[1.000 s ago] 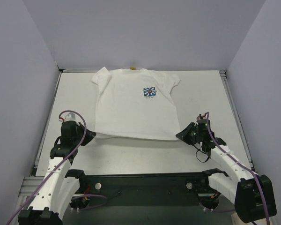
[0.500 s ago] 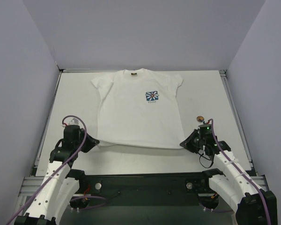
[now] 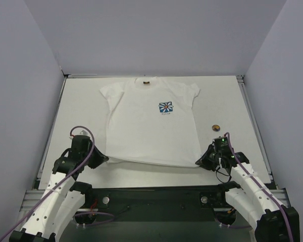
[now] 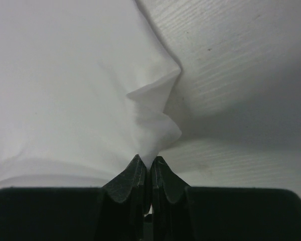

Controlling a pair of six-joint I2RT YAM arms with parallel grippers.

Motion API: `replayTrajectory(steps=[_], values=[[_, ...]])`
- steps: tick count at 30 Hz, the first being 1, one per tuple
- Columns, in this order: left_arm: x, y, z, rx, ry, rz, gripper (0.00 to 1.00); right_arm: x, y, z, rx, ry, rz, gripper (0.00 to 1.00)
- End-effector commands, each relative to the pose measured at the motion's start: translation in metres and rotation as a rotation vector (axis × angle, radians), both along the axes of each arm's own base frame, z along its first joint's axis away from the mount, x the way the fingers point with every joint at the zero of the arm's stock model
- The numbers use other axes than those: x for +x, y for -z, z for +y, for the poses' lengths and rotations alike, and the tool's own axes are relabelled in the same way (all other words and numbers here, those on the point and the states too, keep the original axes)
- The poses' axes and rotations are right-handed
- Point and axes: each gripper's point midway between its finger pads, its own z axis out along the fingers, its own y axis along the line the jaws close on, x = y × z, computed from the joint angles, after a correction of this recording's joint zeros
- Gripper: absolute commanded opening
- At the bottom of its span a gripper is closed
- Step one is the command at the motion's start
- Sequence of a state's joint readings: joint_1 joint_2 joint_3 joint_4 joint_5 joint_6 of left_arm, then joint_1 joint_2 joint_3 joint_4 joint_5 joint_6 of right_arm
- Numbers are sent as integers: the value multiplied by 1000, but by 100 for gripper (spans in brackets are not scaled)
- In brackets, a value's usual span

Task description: Pin the brooch onto the clothing

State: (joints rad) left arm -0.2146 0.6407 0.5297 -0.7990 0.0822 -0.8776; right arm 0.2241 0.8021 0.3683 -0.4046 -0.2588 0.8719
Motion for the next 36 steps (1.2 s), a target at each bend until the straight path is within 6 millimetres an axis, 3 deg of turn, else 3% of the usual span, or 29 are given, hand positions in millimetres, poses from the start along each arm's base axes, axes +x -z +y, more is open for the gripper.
replayTrajectory(steps=[1,5,7,9,10,11,12,13,16,17,24,27,28,30,31,36], values=[[-10,-6,4,24,-38,1,8,-27,10,-10,-49,4,113,0],[-22,-1,9,51,-53,23,16,-40,14,-7,-44,-33,161,4],[-31,0,14,75,-50,44,31,-47,13,-5,-33,-57,186,10],[-31,-10,13,77,-29,26,39,-49,8,2,-1,-97,182,16],[-34,-10,16,98,-29,44,46,-51,6,3,1,-112,188,25],[-35,-12,19,115,-21,40,60,-52,4,4,-3,-145,178,32],[-35,-18,21,128,-22,40,65,-50,-1,5,-4,-163,166,38],[-34,-20,22,136,-18,37,67,-52,-3,4,-8,-183,169,54],[-26,-26,20,141,-2,4,76,-47,-13,7,2,-215,131,78],[-22,-27,18,139,7,-9,89,-45,-16,10,13,-218,111,80],[24,-32,-3,98,52,-122,90,-17,-48,6,-37,-221,-32,84],[45,-27,-5,146,92,-144,89,-1,-60,0,-101,-240,-102,84],[50,-17,-8,161,116,-110,87,8,-64,1,-111,-249,-141,84],[67,-17,-11,184,142,-132,84,16,-58,5,-120,-262,-126,84],[70,-4,-13,201,163,-84,80,23,-53,11,-120,-280,-119,82],[92,24,-22,227,205,-23,71,31,-31,25,-180,-358,-62,79]])
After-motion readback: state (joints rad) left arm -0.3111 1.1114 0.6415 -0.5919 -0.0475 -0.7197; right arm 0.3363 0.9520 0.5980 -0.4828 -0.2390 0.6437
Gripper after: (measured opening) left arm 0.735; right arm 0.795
